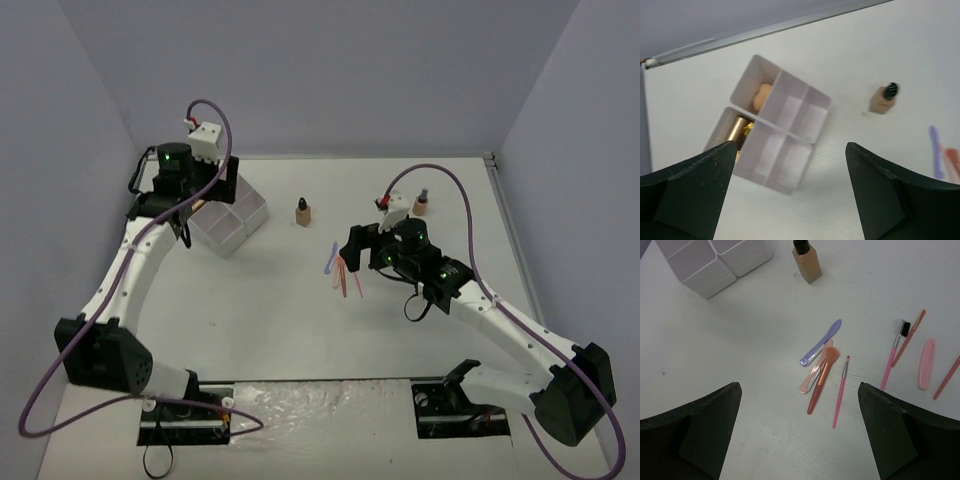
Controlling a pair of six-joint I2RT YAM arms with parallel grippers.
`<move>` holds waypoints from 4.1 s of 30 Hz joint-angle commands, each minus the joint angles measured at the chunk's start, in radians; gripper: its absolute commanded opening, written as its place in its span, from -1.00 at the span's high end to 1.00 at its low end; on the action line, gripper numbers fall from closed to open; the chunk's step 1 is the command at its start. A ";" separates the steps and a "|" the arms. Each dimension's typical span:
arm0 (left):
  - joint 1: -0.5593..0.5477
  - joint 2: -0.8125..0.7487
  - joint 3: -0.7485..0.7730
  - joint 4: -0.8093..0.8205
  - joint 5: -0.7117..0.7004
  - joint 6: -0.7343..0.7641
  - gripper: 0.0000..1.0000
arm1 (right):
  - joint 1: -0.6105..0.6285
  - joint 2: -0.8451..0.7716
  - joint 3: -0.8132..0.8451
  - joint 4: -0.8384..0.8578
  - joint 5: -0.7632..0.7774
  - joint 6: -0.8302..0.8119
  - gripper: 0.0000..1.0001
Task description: Organize the makeup
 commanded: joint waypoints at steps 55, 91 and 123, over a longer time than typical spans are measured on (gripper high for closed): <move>-0.618 0.600 0.060 0.049 -0.239 -0.449 -0.07 | -0.015 -0.336 -0.077 -0.146 0.212 0.007 -1.00; -0.601 0.242 -0.131 -0.016 -0.348 -0.366 1.00 | -0.015 -0.307 -0.071 -0.135 0.203 0.006 -1.00; -0.006 0.368 0.121 0.257 0.036 0.180 0.97 | -0.028 -0.238 -0.057 -0.112 0.202 -0.016 -1.00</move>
